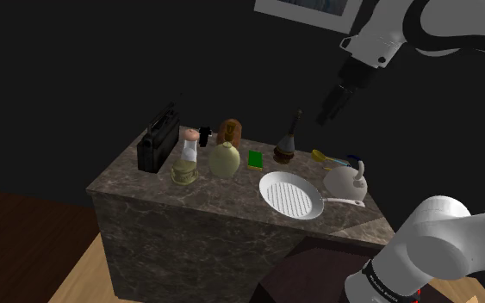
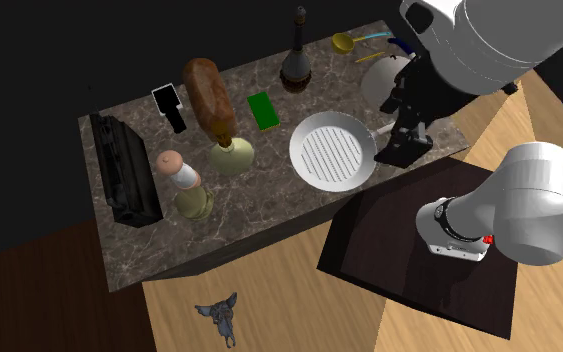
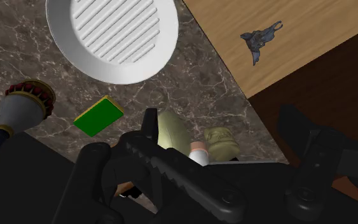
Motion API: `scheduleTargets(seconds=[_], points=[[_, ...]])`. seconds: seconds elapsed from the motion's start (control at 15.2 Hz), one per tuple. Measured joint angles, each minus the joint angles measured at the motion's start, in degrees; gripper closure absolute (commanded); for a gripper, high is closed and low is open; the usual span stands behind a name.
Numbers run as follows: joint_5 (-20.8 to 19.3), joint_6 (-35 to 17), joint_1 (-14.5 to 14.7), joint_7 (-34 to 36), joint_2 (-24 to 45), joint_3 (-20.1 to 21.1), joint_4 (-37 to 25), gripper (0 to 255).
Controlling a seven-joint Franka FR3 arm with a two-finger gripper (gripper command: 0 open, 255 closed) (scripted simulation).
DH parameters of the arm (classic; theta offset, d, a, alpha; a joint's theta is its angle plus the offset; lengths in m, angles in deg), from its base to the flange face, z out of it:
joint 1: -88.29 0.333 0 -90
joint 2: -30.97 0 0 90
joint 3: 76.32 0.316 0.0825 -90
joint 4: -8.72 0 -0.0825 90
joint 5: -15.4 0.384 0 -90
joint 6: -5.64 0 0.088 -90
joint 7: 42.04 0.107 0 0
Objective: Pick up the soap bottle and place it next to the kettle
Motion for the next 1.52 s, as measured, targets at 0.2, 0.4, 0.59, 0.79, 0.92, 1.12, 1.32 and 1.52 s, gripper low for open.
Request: scheduleTargets(seconds=[0.2,0.4,0.59,0.79,0.92,1.12,1.32,1.52], points=[[0.1,-1.9,-0.1,0.1,2.2,0.3,-0.1,0],[-0.1,-5.8,-0.4,-0.1,7.9,0.4,-1.8,0],[-0.2,-9.6,-0.7,-0.2,14.5,0.8,-4.4,0],[-0.5,-12.6,-0.9,-0.1,20.8,1.1,-7.5,0],[-0.7,-14.5,-1.0,0.3,24.9,1.5,-9.6,0],[-1.2,-16.6,-1.2,0.5,31.6,1.7,-14.0,0],[-1.8,-18.3,-1.4,0.5,38.1,1.7,-18.6,0],[-2.5,-19.5,-1.3,1.3,45.0,2.0,-24.1,0]])
